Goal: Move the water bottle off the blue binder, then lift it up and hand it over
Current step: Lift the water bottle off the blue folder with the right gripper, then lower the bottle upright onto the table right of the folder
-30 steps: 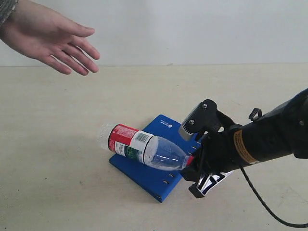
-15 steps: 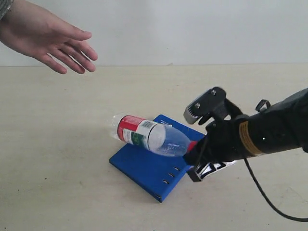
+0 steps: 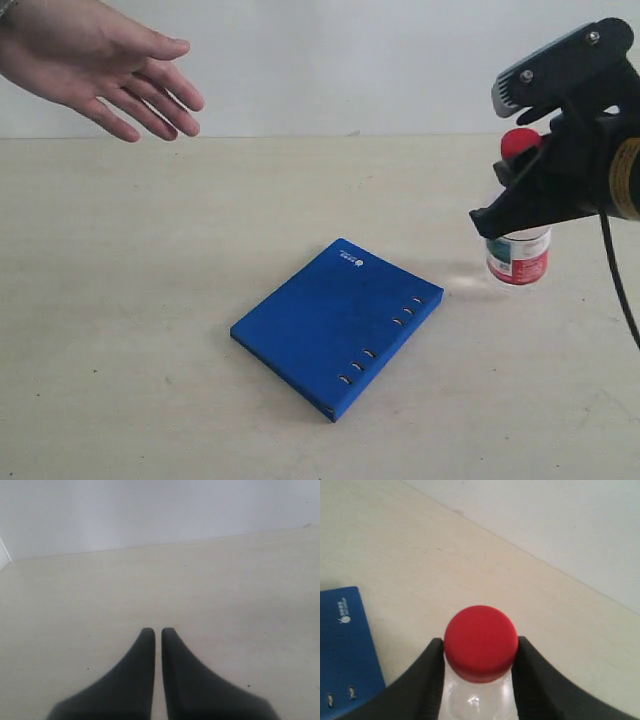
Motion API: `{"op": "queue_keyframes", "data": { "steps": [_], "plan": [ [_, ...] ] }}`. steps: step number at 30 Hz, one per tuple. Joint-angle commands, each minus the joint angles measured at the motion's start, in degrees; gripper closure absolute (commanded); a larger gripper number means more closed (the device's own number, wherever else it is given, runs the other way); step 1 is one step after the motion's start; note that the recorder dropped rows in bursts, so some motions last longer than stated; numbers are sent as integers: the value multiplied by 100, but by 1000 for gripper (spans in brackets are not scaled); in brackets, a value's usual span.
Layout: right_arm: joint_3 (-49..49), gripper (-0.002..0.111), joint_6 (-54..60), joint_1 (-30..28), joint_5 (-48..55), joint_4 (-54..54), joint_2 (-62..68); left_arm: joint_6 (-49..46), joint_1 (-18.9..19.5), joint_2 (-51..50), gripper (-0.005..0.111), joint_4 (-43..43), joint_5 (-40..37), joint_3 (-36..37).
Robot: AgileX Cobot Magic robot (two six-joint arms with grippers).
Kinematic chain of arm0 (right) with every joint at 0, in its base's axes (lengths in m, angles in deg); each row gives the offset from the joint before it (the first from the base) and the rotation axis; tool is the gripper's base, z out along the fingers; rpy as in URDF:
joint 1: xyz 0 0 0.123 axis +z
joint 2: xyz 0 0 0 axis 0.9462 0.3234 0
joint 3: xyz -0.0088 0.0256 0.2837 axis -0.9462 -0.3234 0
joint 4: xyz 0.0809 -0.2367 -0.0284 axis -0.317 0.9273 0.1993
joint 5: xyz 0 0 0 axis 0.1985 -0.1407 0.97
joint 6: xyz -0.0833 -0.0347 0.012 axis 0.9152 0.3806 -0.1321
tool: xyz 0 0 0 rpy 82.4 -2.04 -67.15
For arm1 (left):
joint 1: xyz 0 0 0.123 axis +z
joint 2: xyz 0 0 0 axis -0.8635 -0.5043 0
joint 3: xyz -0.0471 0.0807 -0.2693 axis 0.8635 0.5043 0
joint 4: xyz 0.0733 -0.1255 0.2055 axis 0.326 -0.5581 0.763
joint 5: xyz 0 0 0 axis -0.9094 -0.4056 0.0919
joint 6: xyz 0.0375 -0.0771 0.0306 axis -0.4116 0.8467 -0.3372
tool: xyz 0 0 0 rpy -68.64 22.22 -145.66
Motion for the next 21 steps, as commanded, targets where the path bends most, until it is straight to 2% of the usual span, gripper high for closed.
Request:
{"op": "queue_keyframes", "data": {
  "steps": [1, 4, 8, 21],
  "plan": [
    [16, 108, 1486, -16, 666, -1440, -58, -6, -48, -23, 102, -42, 53, -24],
    [16, 108, 2297, -16, 1252, -2077, -58, -6, -48, -23, 102, -42, 53, -24],
    [16, 108, 2545, -16, 1815, -2166, -58, -6, -48, -23, 102, -42, 53, -24],
    [16, 108, 2272, -16, 1854, -2141, -58, -6, -48, -23, 102, -42, 53, -24]
  ]
}}
